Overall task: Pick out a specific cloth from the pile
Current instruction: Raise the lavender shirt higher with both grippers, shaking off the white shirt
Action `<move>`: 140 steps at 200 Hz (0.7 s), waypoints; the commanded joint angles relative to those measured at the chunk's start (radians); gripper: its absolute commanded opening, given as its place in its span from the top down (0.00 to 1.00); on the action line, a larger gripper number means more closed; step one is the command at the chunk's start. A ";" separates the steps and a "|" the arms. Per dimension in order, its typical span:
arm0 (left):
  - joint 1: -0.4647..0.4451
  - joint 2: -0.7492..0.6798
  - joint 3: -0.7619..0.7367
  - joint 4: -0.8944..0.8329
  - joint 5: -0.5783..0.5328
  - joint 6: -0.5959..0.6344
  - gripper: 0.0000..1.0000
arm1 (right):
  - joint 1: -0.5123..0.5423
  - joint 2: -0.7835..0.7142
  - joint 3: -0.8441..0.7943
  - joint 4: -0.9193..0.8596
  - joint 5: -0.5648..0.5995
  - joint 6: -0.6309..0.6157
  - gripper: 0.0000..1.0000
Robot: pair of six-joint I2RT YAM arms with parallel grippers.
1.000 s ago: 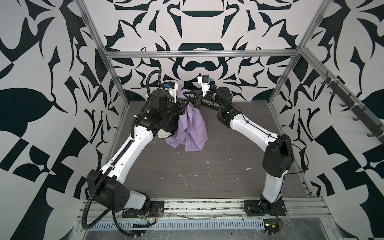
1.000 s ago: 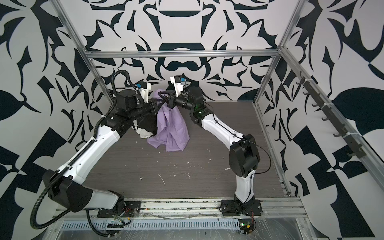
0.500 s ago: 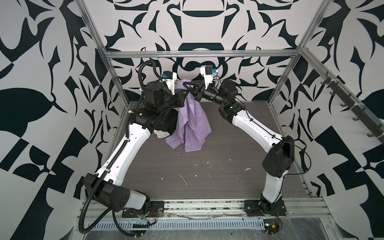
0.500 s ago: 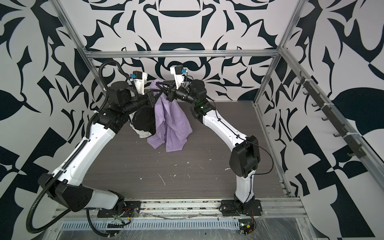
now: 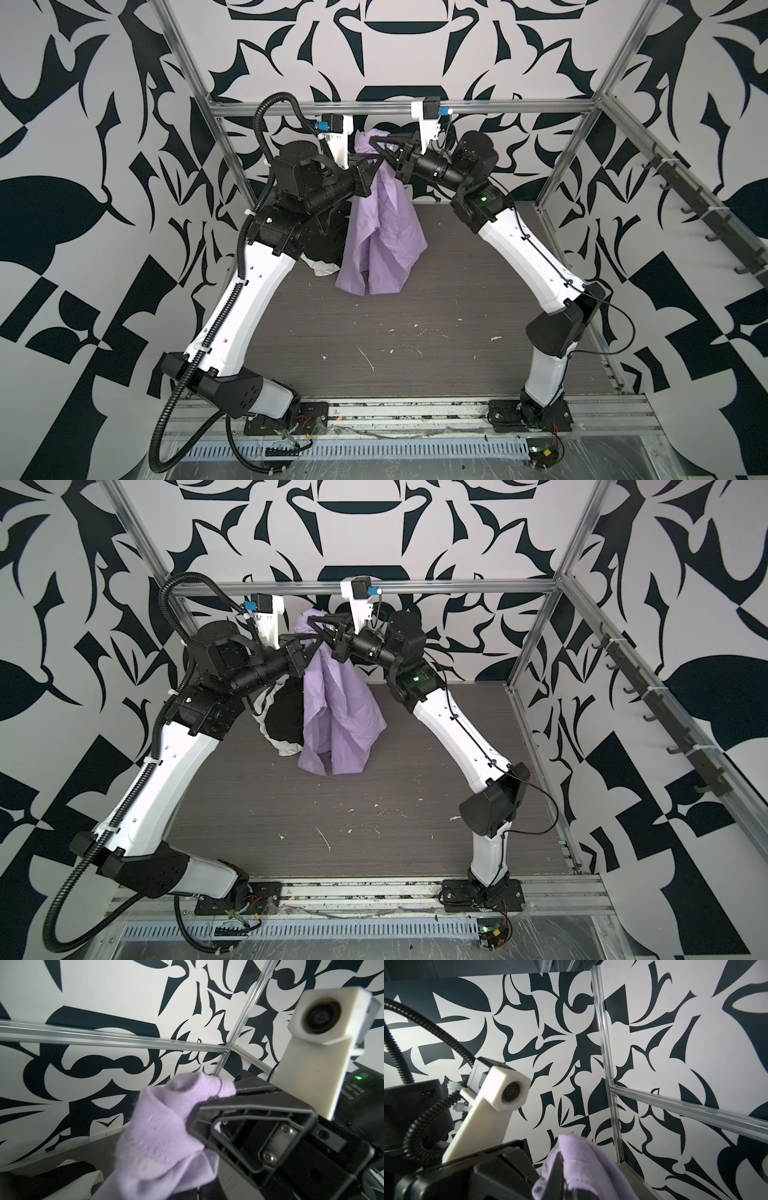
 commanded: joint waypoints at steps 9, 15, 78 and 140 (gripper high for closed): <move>-0.062 0.018 0.121 0.002 -0.026 0.017 1.00 | 0.036 -0.111 0.128 -0.137 0.006 -0.067 1.00; -0.080 0.023 0.140 -0.005 -0.034 0.025 1.00 | 0.038 -0.119 0.142 -0.158 0.018 -0.073 1.00; -0.283 0.087 0.295 -0.053 -0.137 0.104 1.00 | 0.051 -0.277 0.159 -0.334 0.146 -0.103 1.00; -0.510 0.225 0.503 -0.106 -0.239 0.195 1.00 | 0.054 -0.485 0.053 -0.446 0.254 -0.122 1.00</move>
